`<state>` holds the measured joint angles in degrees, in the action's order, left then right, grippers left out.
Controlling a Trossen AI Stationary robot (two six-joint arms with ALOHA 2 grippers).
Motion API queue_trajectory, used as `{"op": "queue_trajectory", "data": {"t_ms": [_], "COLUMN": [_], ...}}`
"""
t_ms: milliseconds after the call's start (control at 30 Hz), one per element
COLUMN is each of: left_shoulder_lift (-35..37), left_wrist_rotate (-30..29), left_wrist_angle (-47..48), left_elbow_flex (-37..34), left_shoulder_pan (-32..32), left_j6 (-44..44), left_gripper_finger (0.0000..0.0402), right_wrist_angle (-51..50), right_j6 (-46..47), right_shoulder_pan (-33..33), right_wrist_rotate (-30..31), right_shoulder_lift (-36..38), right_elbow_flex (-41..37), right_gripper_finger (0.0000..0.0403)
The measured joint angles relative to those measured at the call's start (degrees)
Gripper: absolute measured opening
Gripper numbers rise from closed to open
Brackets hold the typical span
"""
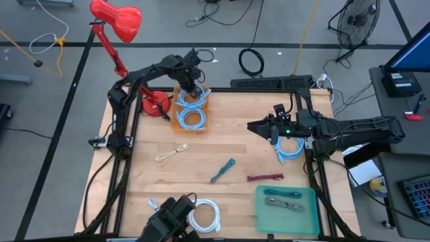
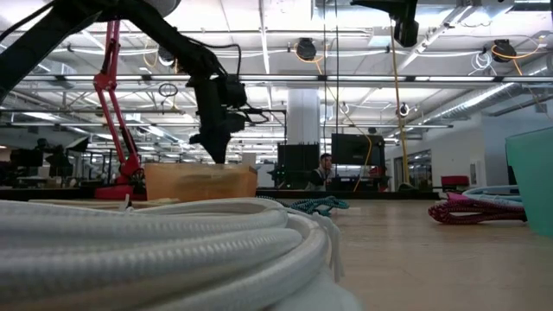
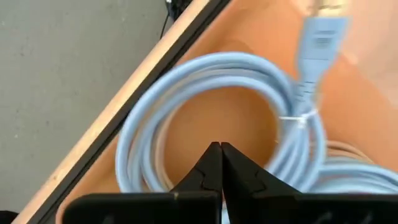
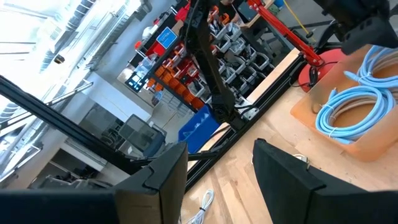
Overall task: Pick & Place USB Port
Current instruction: Put the left light blue wire cable into the the orange bin
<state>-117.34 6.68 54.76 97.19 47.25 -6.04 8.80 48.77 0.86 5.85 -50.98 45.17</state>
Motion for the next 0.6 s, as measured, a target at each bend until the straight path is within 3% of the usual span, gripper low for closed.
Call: {"op": "queue_trajectory", "data": {"t_ms": [600], "left_shoulder_lift": [2.2], "left_wrist_rotate": [-1.1], "left_wrist_angle": [-3.1], "left_elbow_flex": [0.1], "left_shoulder_pan": [5.3], "left_j6": [2.1], "left_gripper_finger": [0.0], "right_wrist_angle": [0.2], "right_j6": [0.0], "right_shoulder_pan": [0.0], "right_wrist_rotate": [0.1], "right_shoulder_lift": [0.0], "right_elbow_flex": [0.0], "right_gripper_finger": [0.0171]}}
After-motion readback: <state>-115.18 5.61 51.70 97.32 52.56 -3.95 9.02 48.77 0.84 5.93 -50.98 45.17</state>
